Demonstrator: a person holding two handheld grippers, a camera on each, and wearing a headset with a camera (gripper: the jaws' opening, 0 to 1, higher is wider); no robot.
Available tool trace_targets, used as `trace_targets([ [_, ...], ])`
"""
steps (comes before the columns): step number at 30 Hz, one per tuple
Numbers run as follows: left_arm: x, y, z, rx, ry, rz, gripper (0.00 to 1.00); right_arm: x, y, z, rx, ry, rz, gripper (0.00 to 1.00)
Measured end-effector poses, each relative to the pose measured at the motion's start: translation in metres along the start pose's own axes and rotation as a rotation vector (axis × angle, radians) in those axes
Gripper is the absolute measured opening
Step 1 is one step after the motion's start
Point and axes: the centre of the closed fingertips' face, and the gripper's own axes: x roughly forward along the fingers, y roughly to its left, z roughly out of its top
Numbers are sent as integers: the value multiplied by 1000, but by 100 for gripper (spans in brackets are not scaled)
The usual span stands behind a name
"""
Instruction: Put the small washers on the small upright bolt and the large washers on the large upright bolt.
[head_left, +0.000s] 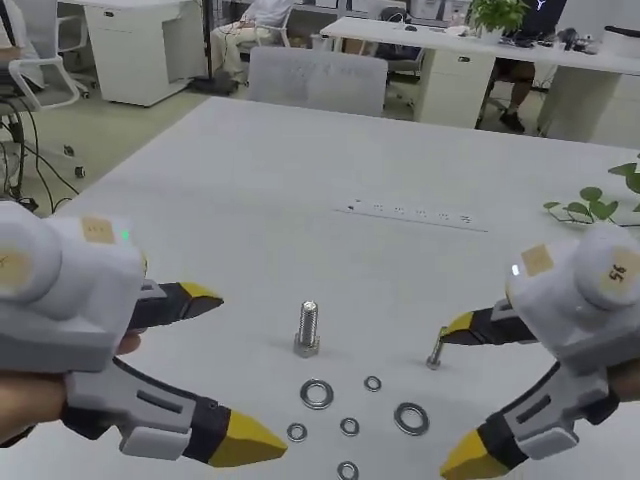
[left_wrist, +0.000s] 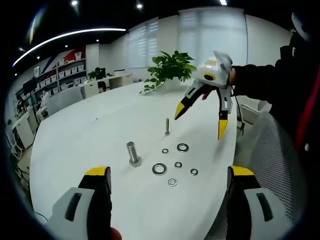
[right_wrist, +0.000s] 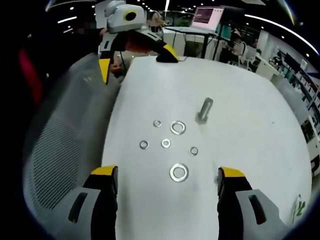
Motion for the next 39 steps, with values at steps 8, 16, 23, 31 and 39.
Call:
trace_targets([
  [8, 0, 1, -1, -6, -7, -6, 96, 13, -6, -4, -28, 92, 36, 71],
  [16, 0, 0, 1, -6, -20, -8, 96, 22, -7, -9, -38, 161, 74, 65],
  [23, 1, -1, 1, -3, -17, -13, 96, 30, -10, -18, -39, 216, 92, 57],
  [31, 1, -3, 2, -1, -18, -14, 96, 38, -12, -24, -41, 261, 106, 52],
  [39, 1, -4, 1, 0, -15, -17, 96, 44, -15, -32, -75, 323, 107, 44],
])
